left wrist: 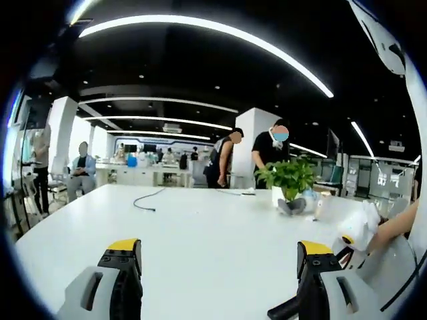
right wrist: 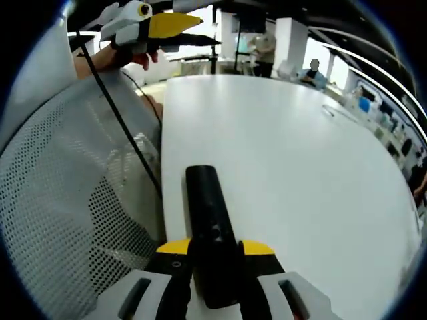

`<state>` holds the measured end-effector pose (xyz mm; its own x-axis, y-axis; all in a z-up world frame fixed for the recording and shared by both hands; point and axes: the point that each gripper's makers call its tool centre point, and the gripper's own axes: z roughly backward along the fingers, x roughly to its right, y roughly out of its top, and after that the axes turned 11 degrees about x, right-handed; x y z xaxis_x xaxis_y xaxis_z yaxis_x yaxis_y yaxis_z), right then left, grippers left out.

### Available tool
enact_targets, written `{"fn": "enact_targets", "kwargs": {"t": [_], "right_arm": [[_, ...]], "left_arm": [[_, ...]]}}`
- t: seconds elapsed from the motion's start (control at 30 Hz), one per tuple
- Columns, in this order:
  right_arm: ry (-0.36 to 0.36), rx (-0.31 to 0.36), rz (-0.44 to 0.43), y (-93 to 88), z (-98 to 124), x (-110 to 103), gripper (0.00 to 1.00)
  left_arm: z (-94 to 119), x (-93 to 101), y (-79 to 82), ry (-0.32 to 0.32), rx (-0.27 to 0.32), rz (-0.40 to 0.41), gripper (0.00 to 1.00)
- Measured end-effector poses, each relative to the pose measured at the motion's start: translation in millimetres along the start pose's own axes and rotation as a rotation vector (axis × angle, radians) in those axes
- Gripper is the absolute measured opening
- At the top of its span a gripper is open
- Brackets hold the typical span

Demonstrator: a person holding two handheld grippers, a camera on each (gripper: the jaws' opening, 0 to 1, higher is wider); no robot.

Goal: Press the specified remote control buttons in sequence, fully releasing each button before pressing the next.

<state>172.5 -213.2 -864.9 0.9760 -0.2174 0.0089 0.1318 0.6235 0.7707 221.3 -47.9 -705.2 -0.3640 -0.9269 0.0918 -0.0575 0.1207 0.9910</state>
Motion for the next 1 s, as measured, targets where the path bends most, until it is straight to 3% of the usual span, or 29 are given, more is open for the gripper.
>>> {"fn": "enact_targets", "kwargs": {"t": [0.07, 0.2, 0.4, 0.77, 1.0], "right_arm": [[0.002, 0.018, -0.003, 0.2, -0.3, -0.3, 0.23], [0.003, 0.020, 0.003, 0.4, -0.1, 0.1, 0.23], [0.006, 0.019, 0.012, 0.4, -0.7, -0.1, 0.23], [0.010, 0.011, 0.014, 0.9, -0.8, 0.1, 0.23], [0.016, 0.000, 0.016, 0.7, -0.7, 0.9, 0.22]], "left_arm": [[-0.8, -5.3, 1.8, 0.016, -0.006, -0.048, 1.00], [-1.6, -1.6, 2.8, -0.001, 0.001, -0.036, 1.00], [-0.7, -2.6, 7.9, -0.009, 0.025, -0.110, 1.00], [0.1, -8.4, 10.7, 0.015, 0.039, -0.089, 1.00], [0.3, -4.9, 6.0, -0.004, 0.012, -0.109, 0.97]]}}
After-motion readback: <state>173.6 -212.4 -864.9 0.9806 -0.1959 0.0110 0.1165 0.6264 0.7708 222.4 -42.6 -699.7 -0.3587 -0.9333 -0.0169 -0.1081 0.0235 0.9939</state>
